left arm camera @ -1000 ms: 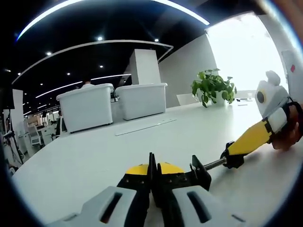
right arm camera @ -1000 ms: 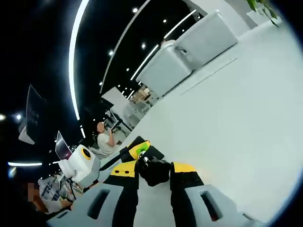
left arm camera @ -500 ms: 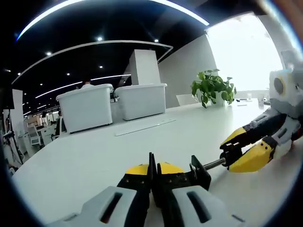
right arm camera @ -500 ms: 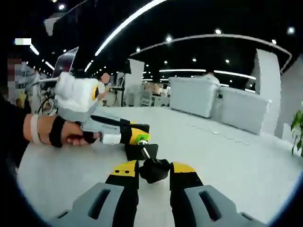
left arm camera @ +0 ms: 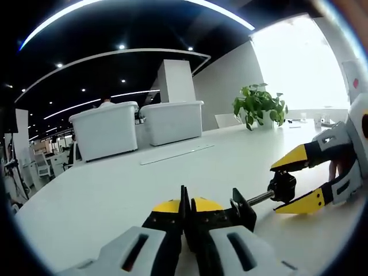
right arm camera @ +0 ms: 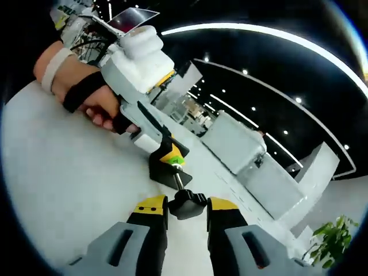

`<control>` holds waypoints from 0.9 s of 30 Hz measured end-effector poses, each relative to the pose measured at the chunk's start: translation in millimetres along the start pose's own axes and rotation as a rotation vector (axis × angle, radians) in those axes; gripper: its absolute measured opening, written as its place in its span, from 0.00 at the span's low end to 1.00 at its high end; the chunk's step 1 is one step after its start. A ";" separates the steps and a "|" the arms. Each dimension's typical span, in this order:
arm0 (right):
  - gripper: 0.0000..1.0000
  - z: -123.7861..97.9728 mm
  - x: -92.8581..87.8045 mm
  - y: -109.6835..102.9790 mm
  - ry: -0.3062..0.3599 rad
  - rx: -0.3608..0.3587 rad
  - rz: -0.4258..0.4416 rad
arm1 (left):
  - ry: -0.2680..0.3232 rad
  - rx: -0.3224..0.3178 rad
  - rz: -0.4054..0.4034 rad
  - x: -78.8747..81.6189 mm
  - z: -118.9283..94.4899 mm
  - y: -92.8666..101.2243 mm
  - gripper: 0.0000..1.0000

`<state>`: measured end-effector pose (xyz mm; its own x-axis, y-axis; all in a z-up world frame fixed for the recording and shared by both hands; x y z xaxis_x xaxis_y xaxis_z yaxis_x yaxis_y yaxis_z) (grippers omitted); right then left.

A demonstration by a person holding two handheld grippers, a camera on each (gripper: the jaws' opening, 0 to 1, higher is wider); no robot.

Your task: Clamp the fixed fixture on the desktop, loosen the retaining clip, secure it to the edge of the desk, and tighten the retaining clip.

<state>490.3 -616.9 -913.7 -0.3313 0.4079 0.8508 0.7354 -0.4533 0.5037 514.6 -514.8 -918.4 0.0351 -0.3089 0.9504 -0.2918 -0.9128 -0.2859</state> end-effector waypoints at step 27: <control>0.22 -11.6 -16.1 1.4 -0.066 0.167 1.520 | 0.003 -0.006 -0.010 1.6 -5.5 3.2 0.06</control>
<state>489.8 -633.3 -925.0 0.7963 -0.3100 0.5194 0.4013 -0.3716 -0.8372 508.5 -516.8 -917.2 0.0356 -0.2993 0.9535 -0.2973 -0.9141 -0.2758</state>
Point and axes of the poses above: the point that each gripper's makers call its tool centre point, and the gripper's own axes: z roughly forward along the fingers, y roughly to its right, x roughly out of its top, the point moved 4 cm from there along -z, roughly backward along the fingers, and after that the axes turned 9 degrees about z, right-handed, at the moved point
